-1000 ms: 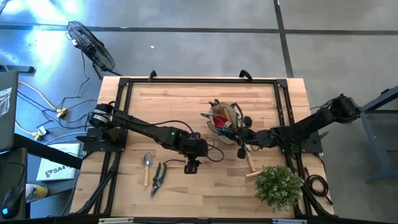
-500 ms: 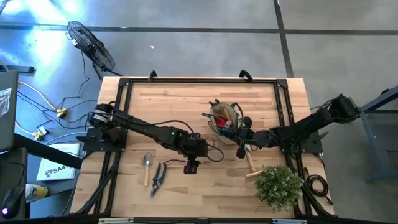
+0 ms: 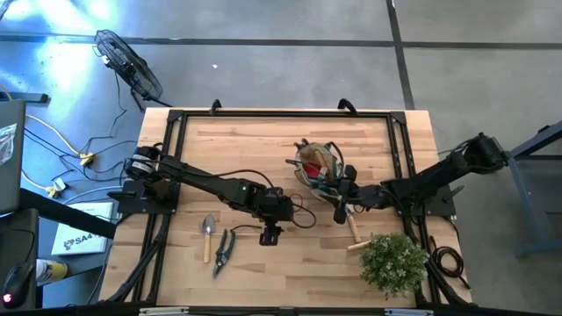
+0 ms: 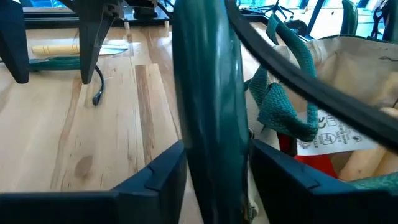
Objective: Pick & Place Garden tools in Gardening bag
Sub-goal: Put the top green shear scissors into the light brown gardening bag
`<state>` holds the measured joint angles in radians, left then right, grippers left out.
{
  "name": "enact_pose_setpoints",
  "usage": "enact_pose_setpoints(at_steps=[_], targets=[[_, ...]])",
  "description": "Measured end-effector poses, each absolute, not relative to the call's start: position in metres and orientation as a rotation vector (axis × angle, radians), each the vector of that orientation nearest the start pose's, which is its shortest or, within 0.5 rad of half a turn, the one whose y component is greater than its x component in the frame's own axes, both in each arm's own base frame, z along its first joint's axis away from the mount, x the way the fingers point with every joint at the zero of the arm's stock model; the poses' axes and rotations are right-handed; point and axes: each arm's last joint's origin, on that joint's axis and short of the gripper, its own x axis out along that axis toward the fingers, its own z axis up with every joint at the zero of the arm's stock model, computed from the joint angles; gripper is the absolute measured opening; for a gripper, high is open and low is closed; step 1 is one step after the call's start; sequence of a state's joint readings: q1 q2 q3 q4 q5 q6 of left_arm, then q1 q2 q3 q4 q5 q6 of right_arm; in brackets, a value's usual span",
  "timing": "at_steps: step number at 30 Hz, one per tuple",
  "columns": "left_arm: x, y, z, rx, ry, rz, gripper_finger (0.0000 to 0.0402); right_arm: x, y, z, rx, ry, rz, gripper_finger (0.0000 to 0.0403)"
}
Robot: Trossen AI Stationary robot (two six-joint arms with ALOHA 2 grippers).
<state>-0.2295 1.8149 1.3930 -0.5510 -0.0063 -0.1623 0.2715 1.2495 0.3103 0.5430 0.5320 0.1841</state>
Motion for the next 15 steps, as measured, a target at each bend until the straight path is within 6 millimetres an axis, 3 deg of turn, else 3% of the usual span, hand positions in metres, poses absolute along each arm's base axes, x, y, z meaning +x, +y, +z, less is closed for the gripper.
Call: enact_pose_setpoints(at_steps=[6,15], targets=[[0.376,-0.088,0.234,-0.034,0.982,-0.126,0.0232,0.206,0.049,0.156,-0.028,0.326,-0.415,0.0194],[0.376,-0.088,0.234,-0.035,0.979,-0.128,0.0232,0.194,0.061,0.167,-0.128,0.245,-0.616,0.0189]])
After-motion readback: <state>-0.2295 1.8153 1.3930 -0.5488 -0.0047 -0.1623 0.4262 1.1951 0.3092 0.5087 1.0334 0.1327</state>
